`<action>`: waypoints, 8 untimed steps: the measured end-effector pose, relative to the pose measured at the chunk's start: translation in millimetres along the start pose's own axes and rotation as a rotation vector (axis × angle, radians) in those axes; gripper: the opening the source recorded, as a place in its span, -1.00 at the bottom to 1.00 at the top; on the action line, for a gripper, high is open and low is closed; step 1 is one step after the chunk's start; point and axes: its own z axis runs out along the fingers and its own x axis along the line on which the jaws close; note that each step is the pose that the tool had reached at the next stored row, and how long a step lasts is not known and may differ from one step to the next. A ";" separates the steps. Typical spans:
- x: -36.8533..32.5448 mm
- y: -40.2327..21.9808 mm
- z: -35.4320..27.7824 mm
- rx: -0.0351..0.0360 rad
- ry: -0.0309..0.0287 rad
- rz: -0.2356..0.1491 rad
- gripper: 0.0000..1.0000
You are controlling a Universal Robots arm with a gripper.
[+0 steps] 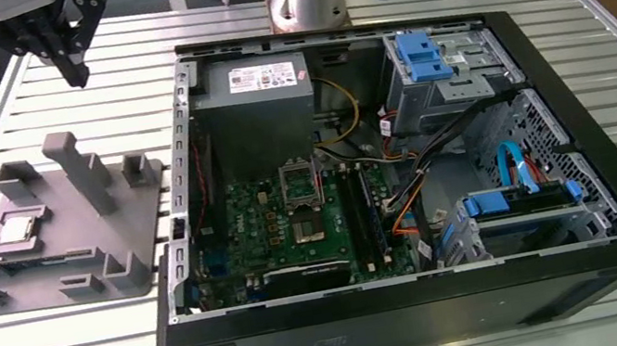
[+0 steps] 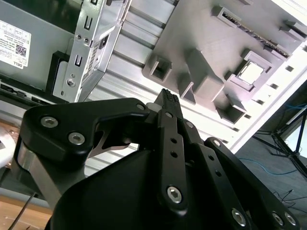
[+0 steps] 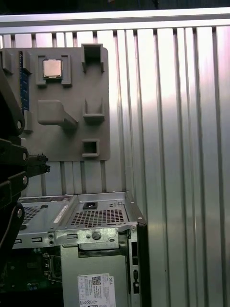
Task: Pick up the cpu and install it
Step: 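Reach for the cpu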
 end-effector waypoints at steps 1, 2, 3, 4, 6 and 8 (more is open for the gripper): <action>0.4 0.0 0.1 -0.0001 0.0000 0.000 -0.79; 0.5 0.0 0.1 -0.0001 0.0000 0.000 -0.79; 1.8 -0.2 0.0 0.0000 0.0000 0.000 -0.79; 2.9 -0.2 -0.1 0.0000 0.0000 0.000 -0.79; 2.9 -0.2 0.0 0.0000 0.0000 0.000 -0.79; 2.9 -0.2 -0.1 0.0000 0.0001 0.000 -0.79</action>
